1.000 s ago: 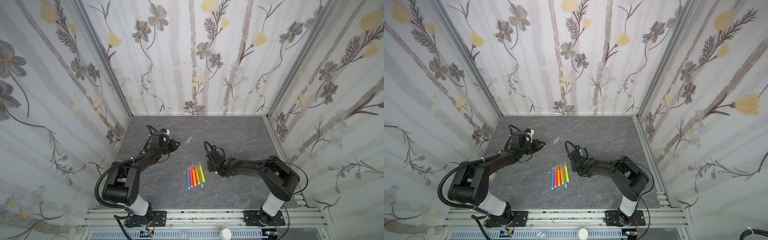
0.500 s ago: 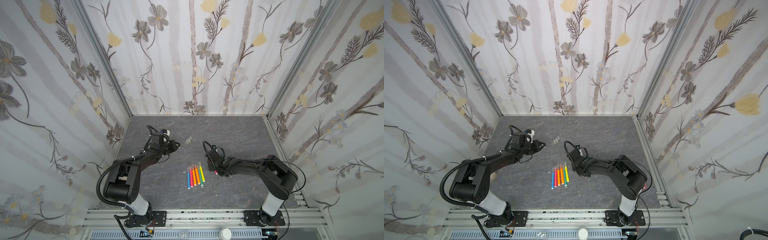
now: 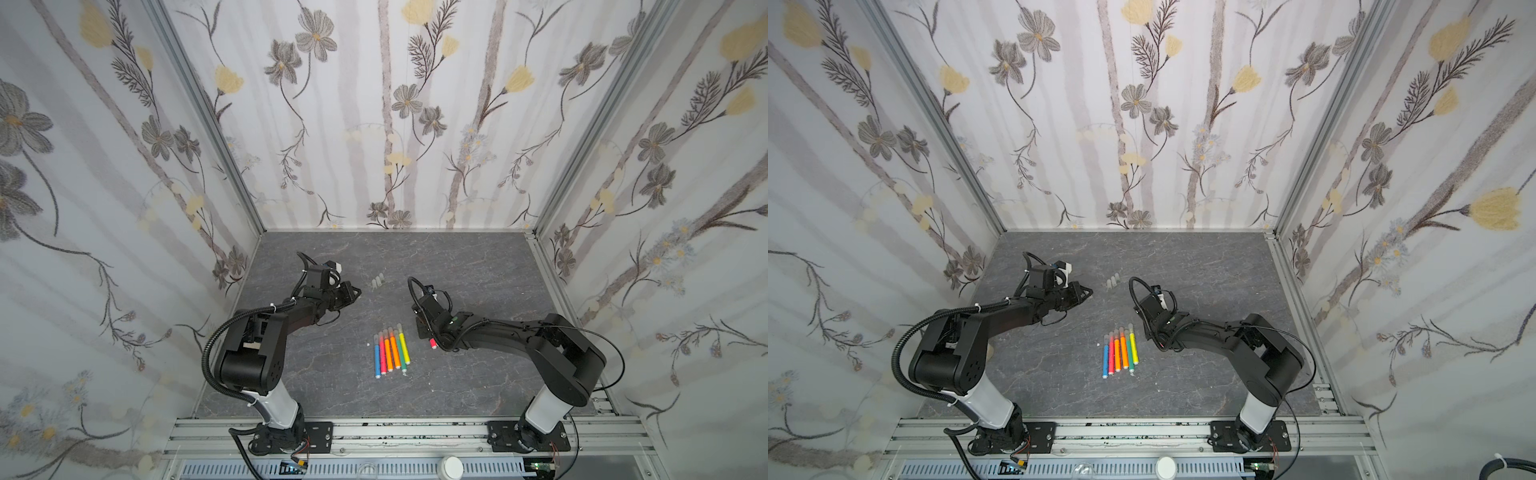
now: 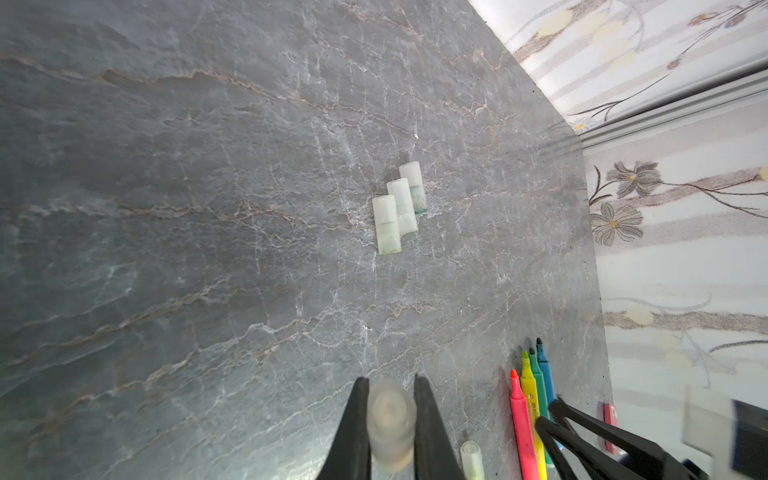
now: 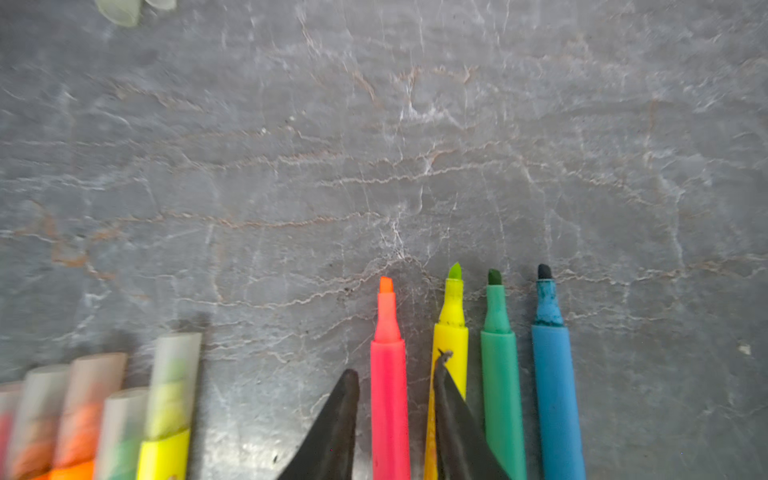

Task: Open the pen caps
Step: 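Lay the pink highlighter beside the yellow one while the left gripper carries the cap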

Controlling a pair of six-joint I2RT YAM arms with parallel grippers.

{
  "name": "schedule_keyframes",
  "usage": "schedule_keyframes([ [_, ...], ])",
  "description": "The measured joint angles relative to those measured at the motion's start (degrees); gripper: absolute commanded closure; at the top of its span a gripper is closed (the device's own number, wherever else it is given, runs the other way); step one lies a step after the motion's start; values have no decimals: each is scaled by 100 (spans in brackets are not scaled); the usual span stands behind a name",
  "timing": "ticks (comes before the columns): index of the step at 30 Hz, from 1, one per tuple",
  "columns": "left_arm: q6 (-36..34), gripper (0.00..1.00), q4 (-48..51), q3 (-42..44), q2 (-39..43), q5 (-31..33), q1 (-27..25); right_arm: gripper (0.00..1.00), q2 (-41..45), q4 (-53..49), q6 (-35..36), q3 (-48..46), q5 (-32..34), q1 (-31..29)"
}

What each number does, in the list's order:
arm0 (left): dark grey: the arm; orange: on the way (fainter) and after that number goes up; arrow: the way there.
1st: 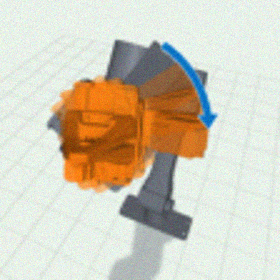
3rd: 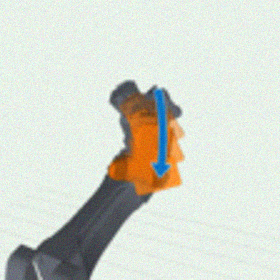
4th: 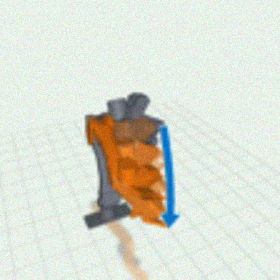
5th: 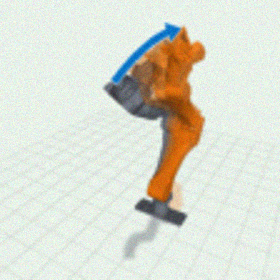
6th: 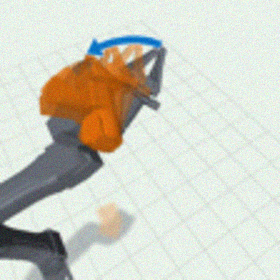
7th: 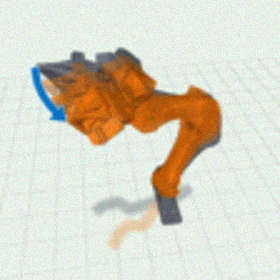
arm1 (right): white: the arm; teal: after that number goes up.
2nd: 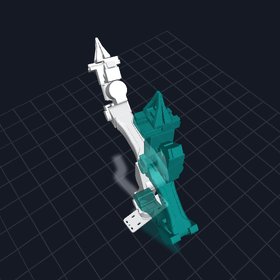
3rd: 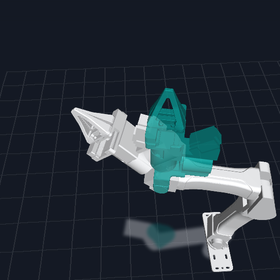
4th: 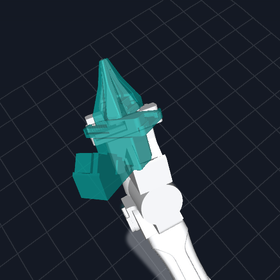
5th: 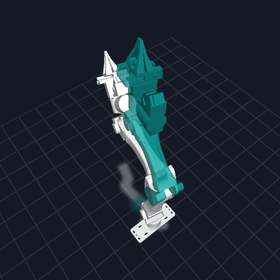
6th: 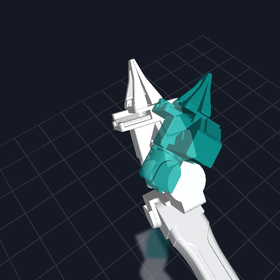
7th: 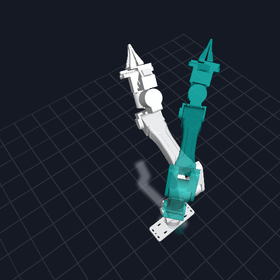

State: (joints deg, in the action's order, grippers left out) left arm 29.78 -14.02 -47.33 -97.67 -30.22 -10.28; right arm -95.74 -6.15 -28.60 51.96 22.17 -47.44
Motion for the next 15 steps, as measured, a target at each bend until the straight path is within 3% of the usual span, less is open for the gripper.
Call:
schedule_keyframes([
  [15, 48, 93, -160, -1143, -1451, -35, -118, 63, 901, 35, 168, -179, -345, -11],
])
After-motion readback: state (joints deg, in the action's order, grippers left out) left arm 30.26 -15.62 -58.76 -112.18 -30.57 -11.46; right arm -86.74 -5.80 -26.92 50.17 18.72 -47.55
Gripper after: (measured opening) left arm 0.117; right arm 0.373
